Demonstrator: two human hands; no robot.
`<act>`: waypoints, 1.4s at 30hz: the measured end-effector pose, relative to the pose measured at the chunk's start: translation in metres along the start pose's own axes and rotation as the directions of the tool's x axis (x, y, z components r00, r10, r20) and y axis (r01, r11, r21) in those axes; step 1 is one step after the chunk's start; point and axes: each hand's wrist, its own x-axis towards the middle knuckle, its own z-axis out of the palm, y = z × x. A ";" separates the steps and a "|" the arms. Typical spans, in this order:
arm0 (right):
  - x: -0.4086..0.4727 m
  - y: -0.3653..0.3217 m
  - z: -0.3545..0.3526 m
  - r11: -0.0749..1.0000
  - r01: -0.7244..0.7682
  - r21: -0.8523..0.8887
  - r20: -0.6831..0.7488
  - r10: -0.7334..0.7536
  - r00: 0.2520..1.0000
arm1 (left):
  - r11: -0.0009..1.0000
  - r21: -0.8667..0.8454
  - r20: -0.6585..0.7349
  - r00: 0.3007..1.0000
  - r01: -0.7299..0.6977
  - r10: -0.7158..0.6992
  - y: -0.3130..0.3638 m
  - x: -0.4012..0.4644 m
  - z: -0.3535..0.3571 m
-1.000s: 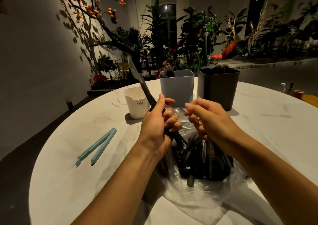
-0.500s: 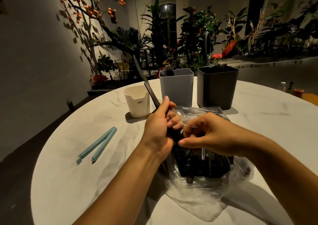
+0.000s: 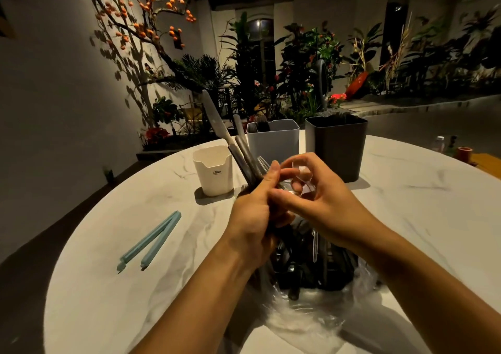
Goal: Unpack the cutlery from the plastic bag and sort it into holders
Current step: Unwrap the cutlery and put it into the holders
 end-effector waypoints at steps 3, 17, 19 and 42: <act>0.002 -0.003 -0.001 0.985 -0.097 0.143 0.032 0.094 0.995 | 0.999 0.023 0.033 0.999 0.038 -0.039 -0.001 -0.001 0.001; 0.002 -0.006 -0.013 0.910 -0.274 0.313 0.082 0.261 0.962 | 0.989 -0.149 -0.014 1.000 -0.005 0.003 -0.003 0.002 -0.003; -0.003 -0.009 -0.010 0.974 -0.180 0.134 0.150 0.159 0.976 | 0.988 -0.154 -0.029 0.999 -0.026 0.022 -0.001 0.003 -0.005; 0.004 0.003 -0.026 0.657 -0.422 0.625 0.077 0.486 0.871 | 0.946 0.322 -0.127 0.988 -0.044 0.089 -0.011 -0.005 0.008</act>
